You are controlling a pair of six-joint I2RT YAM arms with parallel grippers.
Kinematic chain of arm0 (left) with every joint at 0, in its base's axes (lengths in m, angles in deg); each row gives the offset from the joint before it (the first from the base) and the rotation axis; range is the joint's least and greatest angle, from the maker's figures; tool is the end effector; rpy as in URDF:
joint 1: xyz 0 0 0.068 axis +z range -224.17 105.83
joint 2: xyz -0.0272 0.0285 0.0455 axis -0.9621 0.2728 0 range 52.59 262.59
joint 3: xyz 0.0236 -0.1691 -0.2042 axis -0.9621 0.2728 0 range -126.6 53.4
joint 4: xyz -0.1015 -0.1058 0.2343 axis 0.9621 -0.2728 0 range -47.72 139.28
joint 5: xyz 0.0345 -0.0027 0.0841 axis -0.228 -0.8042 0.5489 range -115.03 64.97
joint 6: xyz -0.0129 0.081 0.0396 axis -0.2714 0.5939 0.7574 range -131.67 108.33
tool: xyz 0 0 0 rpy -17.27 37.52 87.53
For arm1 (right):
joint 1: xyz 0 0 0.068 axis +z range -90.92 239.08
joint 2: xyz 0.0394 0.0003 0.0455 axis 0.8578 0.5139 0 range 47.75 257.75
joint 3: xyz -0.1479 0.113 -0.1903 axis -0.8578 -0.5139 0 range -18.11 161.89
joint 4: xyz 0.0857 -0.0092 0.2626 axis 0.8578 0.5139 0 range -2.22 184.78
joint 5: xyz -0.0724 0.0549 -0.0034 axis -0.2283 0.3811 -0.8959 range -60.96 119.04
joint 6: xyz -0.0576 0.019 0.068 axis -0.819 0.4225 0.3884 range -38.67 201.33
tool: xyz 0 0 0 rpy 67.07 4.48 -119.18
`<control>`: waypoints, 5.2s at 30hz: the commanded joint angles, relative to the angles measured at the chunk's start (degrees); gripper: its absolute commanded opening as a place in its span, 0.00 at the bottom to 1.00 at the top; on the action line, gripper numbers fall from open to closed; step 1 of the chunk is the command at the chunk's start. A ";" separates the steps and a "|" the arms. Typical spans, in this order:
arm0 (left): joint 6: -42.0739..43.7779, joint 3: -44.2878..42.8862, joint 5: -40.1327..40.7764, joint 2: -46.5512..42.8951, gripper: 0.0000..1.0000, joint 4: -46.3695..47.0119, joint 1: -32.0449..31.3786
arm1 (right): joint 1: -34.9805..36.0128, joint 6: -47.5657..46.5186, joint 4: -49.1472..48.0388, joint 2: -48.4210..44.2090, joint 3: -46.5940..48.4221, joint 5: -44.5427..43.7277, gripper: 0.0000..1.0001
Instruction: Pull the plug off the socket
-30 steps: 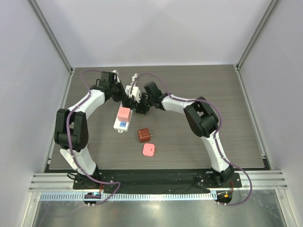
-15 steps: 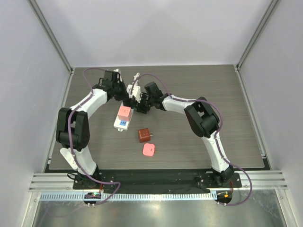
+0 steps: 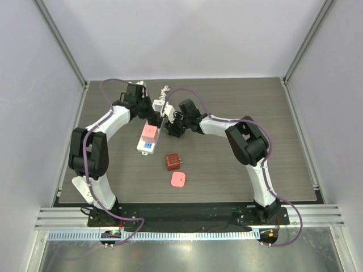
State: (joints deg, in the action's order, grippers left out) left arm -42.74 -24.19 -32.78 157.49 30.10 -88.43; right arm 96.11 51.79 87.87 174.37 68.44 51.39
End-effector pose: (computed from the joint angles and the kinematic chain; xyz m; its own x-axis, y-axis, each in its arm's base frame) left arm 0.4355 -0.1221 0.1832 -0.7744 -0.3308 -0.5392 -0.0768 0.8952 -0.4390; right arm 0.4011 0.3415 0.1014 -0.0591 -0.6158 -0.7857 -0.9404 0.2985 -0.1632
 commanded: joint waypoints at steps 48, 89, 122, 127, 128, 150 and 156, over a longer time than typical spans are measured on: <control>-2.33 8.50 -4.73 -10.42 0.69 -1.74 8.54 | 9.02 34.72 -11.35 -22.13 -28.10 -25.86 0.51; -4.35 5.69 -3.59 -0.93 0.36 -7.19 17.16 | 9.28 57.93 9.13 5.28 16.98 -52.76 0.18; -6.03 8.41 -1.91 -4.87 0.33 -10.71 11.71 | 6.47 50.20 -6.78 2.85 9.36 -34.29 0.40; -5.76 9.03 -5.95 -6.38 0.34 -8.07 11.71 | 6.47 48.53 -6.25 -5.41 0.58 -35.97 0.55; -5.84 9.20 -6.75 -6.46 0.34 -7.54 11.71 | 6.47 48.61 -6.08 -6.30 -0.40 -36.15 0.57; -9.19 10.26 -13.26 -1.72 0.13 -4.20 12.59 | 16.93 42.64 -8.80 -16.94 -9.72 -49.49 0.84; -8.92 9.91 -12.73 -0.93 0.08 -4.90 12.59 | 17.19 41.76 -9.67 -18.78 -11.04 -51.18 0.86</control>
State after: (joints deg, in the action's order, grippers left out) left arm -51.78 -13.54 -44.58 156.16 24.94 -75.91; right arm 113.38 94.70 82.08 159.88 58.05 4.00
